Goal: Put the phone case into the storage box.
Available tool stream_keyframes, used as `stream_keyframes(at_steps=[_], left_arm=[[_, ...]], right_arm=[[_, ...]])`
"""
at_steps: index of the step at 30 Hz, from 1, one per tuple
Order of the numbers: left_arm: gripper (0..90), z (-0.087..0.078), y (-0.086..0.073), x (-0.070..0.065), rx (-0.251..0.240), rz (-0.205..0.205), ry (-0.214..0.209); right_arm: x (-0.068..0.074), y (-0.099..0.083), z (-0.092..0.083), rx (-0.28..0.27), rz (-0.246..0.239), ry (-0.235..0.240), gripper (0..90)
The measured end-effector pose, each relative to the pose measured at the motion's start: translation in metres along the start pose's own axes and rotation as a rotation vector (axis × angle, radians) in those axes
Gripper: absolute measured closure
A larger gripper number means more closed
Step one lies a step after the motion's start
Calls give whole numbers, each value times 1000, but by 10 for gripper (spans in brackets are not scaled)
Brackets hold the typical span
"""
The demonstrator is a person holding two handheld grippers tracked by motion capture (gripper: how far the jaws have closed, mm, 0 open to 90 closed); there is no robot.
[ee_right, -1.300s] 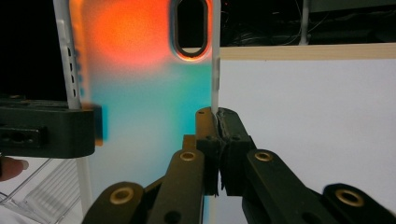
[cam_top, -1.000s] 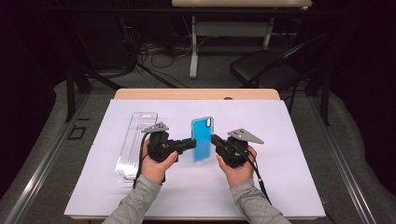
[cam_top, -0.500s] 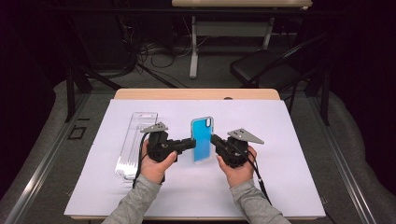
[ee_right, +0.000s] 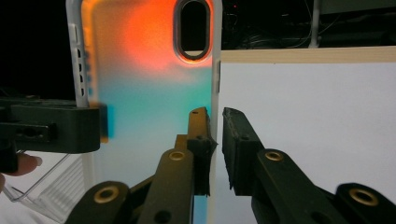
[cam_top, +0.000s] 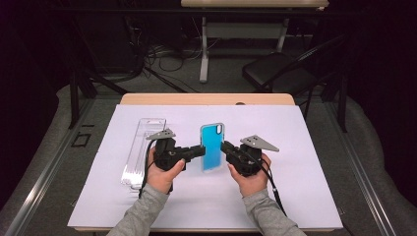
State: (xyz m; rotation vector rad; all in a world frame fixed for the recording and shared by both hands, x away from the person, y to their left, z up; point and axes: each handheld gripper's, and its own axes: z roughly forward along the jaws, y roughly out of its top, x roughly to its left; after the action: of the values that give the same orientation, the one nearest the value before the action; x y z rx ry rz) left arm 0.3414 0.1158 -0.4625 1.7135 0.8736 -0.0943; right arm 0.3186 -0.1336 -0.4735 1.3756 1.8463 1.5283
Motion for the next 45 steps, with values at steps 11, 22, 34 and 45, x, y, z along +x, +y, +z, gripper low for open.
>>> stream_keyframes(at_steps=[11, 22, 34, 45], left_arm=[[820, -7, 1, 5, -15, -3, 7], [820, -22, 3, 11, -51, -14, 30], [820, -34, 4, 15, -71, -10, 39], [820, -41, 5, 16, -82, -12, 28]], right_arm=[[0, 4, -4, -14, -29, 32, 656], [2, 13, -5, -11, -87, 106, 477], [1, 16, -5, 33, -141, 136, 453], [0, 20, -7, 51, -158, 187, 444]])
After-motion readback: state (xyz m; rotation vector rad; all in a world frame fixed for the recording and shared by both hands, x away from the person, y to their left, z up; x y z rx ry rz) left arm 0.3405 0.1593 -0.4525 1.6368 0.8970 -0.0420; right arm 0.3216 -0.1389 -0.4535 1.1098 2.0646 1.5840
